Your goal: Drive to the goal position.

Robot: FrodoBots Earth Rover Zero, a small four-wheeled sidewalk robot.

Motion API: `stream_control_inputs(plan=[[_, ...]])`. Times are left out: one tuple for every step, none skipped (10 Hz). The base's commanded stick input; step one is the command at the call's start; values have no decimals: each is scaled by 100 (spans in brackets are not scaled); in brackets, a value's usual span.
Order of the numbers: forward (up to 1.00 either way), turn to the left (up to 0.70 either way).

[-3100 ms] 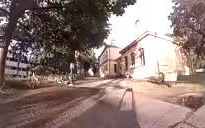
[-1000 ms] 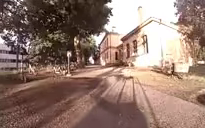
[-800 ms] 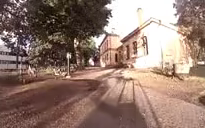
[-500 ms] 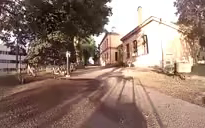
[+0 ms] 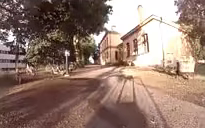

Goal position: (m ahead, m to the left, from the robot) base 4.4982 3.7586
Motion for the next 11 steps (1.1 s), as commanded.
stream_control_inputs(plan=[[37, 0], [37, 0], [37, 0], [37, 0], [37, 0], [37, 0], [37, 0], [37, 0], [37, 0], [37, 0], [37, 0]])
